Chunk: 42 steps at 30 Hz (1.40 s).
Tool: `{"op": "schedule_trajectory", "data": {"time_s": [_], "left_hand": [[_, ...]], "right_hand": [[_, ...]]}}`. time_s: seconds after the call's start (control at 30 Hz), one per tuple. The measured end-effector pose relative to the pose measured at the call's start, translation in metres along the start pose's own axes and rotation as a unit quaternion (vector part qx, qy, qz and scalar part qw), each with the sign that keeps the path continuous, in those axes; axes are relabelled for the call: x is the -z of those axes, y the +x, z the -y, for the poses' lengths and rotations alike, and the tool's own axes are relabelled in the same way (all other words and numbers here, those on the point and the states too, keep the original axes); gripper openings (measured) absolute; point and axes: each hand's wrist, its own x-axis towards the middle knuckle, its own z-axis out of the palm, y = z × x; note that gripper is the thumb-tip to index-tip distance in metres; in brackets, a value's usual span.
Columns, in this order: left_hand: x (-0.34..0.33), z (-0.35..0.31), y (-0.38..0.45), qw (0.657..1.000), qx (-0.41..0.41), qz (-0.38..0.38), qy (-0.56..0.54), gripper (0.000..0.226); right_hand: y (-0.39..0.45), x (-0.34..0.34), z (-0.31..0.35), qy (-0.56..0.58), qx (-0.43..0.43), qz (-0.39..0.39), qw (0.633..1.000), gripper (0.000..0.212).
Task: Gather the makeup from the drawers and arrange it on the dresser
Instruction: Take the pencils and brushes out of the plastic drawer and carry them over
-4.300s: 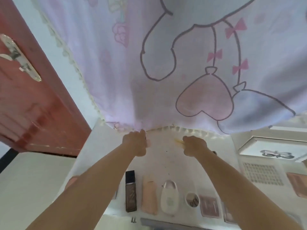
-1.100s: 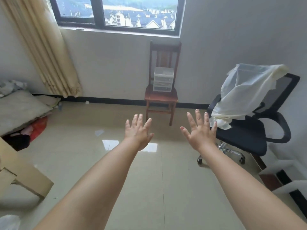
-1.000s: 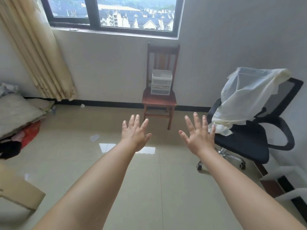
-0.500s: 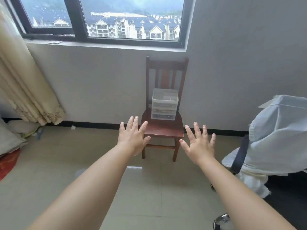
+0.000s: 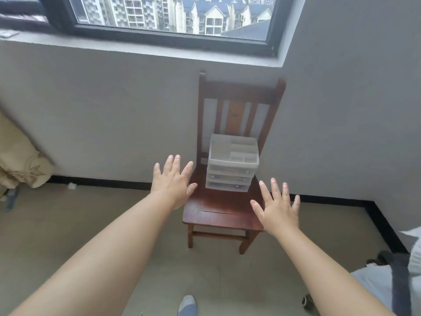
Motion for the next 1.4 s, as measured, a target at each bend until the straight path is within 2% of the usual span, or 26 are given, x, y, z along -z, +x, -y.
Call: {"op": "schedule_trajectory", "data": {"time_s": [0.23,0.37,0.43,0.53,0.6,0.67,0.73,0.8,0.83,0.9,0.93,1.03,1.2,1.3,1.4], "left_hand": [[-0.018,-0.011,0.145,0.997,-0.055,0.052,0.004,0.060],[-0.042,-0.026,0.208,0.994,-0.077,0.075,-0.010,0.061],[-0.056,-0.030,0.239,0.993,-0.085,0.082,-0.009,0.061],[-0.084,-0.034,0.280,0.991,-0.102,0.088,-0.025,0.060],[-0.106,-0.035,0.302,0.989,-0.116,0.088,-0.030,0.059],[-0.128,-0.035,0.315,0.986,-0.125,0.103,-0.032,0.059],[-0.150,-0.030,0.328,0.985,-0.144,0.086,-0.035,0.056],[-0.170,-0.025,0.336,0.980,-0.194,0.024,-0.028,0.052],[-0.180,-0.022,0.339,0.977,-0.211,-0.012,-0.016,0.052],[-0.189,-0.018,0.342,0.974,-0.222,-0.038,-0.003,0.054],[-0.191,-0.017,0.342,0.972,-0.229,-0.047,-0.001,0.054],[-0.195,-0.014,0.341,0.968,-0.248,-0.050,0.004,0.055],[-0.189,-0.018,0.341,0.970,-0.240,-0.035,-0.011,0.064],[-0.184,-0.019,0.338,0.973,-0.228,-0.007,-0.042,0.075],[-0.188,-0.021,0.330,0.977,-0.196,0.040,-0.075,0.076]], "right_hand": [[0.106,-0.037,-0.004,0.057,-0.062,0.094,0.992,0.059],[0.174,-0.072,-0.009,0.131,-0.079,0.136,0.979,0.058],[0.215,-0.095,-0.007,0.214,-0.085,0.147,0.962,0.056],[0.265,-0.124,0.005,0.349,-0.144,0.162,0.912,0.047],[0.296,-0.142,0.015,0.451,-0.212,0.169,0.851,0.040],[0.320,-0.161,0.026,0.563,-0.293,0.184,0.751,0.037],[0.342,-0.182,0.038,0.687,-0.355,0.179,0.609,0.042],[0.358,-0.195,0.047,0.777,-0.412,0.137,0.456,0.045],[0.364,-0.198,0.050,0.804,-0.426,0.116,0.398,0.041],[0.370,-0.203,0.054,0.834,-0.437,0.085,0.325,0.026],[0.371,-0.205,0.055,0.843,-0.439,0.074,0.303,0.023],[0.367,-0.212,0.053,0.855,-0.435,0.059,0.275,0.021],[0.322,-0.238,0.046,0.822,-0.469,0.076,0.314,0.004],[0.295,-0.248,0.047,0.815,-0.481,0.079,0.313,0.012],[0.279,-0.253,0.049,0.812,-0.486,0.075,0.315,0.013]]}}
